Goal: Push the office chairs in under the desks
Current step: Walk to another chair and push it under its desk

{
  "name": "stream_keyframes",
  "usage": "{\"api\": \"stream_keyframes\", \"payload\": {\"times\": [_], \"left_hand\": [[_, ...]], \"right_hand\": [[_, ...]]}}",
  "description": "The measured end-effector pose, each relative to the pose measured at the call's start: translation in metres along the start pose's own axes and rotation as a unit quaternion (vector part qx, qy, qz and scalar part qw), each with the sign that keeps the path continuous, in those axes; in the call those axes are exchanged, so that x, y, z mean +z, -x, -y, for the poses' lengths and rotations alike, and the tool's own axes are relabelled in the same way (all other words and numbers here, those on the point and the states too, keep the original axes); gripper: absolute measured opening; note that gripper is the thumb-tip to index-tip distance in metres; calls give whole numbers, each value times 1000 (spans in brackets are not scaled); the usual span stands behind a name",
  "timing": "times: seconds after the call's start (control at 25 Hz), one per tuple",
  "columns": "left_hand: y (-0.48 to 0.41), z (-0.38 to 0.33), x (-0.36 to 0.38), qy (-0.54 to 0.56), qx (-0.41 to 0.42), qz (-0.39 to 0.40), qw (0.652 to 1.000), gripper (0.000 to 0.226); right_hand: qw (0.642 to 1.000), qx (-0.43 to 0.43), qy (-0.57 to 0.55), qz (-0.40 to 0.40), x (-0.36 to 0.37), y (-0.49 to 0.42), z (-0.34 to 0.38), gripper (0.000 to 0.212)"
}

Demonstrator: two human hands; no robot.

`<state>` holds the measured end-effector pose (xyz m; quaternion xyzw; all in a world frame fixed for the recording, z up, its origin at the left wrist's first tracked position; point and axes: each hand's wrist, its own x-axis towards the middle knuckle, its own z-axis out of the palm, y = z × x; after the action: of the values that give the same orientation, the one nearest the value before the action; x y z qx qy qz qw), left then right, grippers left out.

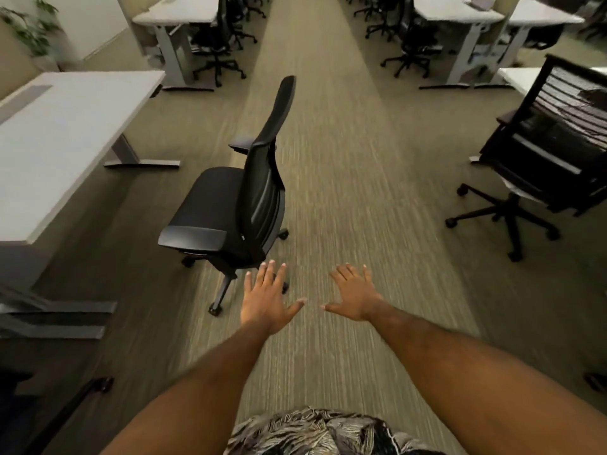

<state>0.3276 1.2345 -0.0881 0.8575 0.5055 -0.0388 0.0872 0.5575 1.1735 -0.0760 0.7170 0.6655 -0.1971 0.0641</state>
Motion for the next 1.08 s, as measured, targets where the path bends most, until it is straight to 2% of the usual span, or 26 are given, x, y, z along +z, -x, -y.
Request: {"api": "stream_keyframes", "payload": {"times": [0.2,0.44,0.64,0.92,1.08], "left_hand": [[-81,-22,-19,2,-1,2,1000,100],[-183,-28,-11,10,-28,64,998,97],[-262,-44,-26,33,-35,57,997,97],[-343,-47,-35,46,-134,59,988,95],[-376,-62,-51,87,-203,1,975,92]], "right_hand": [[1000,7,-13,-22,-32,-57,-44,94],[1000,7,-15,15,-78,-144,-92,91],[1000,2,-4,29,-123,-212,-128,90],[994,-88,23,53,-164,-317,-164,85],[981,-176,62,50,-202,-378,-190,84]]}}
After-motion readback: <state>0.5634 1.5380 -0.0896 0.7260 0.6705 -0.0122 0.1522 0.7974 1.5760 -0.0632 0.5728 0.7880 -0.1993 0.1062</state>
